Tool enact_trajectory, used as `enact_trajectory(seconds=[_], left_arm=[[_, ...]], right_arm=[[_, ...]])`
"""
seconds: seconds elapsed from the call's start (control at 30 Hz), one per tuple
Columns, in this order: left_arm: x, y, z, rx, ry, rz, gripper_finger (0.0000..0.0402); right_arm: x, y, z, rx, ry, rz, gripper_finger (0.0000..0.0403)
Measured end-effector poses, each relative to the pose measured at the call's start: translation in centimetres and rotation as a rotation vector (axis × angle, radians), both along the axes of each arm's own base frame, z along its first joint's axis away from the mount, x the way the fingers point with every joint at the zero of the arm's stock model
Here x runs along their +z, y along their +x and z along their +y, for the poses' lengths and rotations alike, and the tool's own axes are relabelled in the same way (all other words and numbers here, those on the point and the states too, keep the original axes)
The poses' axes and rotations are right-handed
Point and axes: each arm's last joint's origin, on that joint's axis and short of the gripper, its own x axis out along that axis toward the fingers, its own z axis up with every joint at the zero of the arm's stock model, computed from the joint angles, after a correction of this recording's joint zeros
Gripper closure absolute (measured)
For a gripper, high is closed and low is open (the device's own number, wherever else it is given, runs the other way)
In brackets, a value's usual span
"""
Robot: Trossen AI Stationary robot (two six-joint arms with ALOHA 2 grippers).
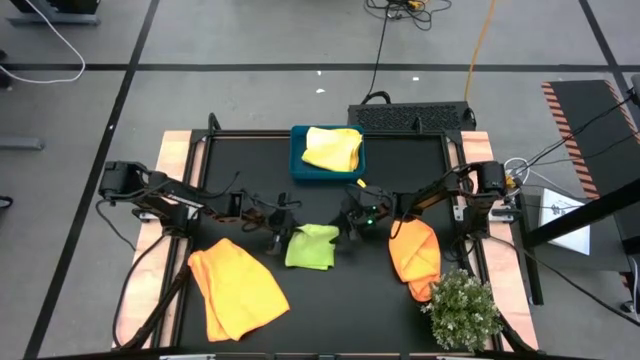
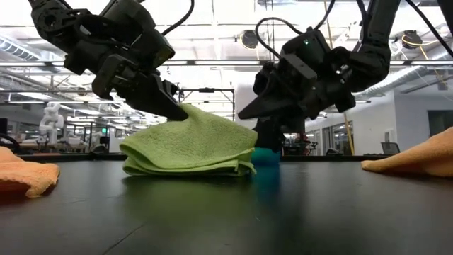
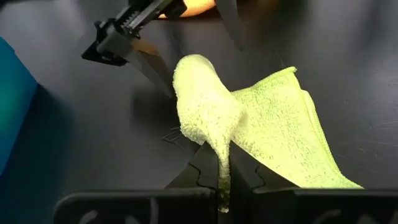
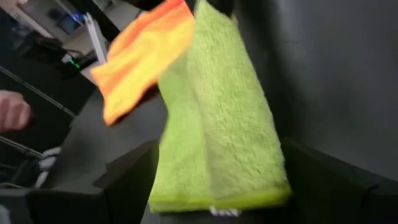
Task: Fold microfiber towels
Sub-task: Put the folded green microfiber towel into the blue bin
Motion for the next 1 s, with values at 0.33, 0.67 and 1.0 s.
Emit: enact_trajectory(seconds=[0.33, 0.67, 1.0], left_arm=[[0.1, -0.1, 0.0, 0.004, -0.005, 0.000, 0.0396], [2.5, -0.7, 0.2, 0.015, 0.009, -0.103, 0.0394], [4.9, -0.7, 3.0, 0.195, 0.171, -0.207, 0.0395]], right_arm=[[-0.2, -0.1, -0.4, 0.002, -0.088, -0.007, 0.0236], [1.7, -0.5, -0.9, 0.072, -0.053, -0.058, 0.0394], [9.6, -3.5, -3.8, -0.110, -0.251, -0.227, 0.0401]])
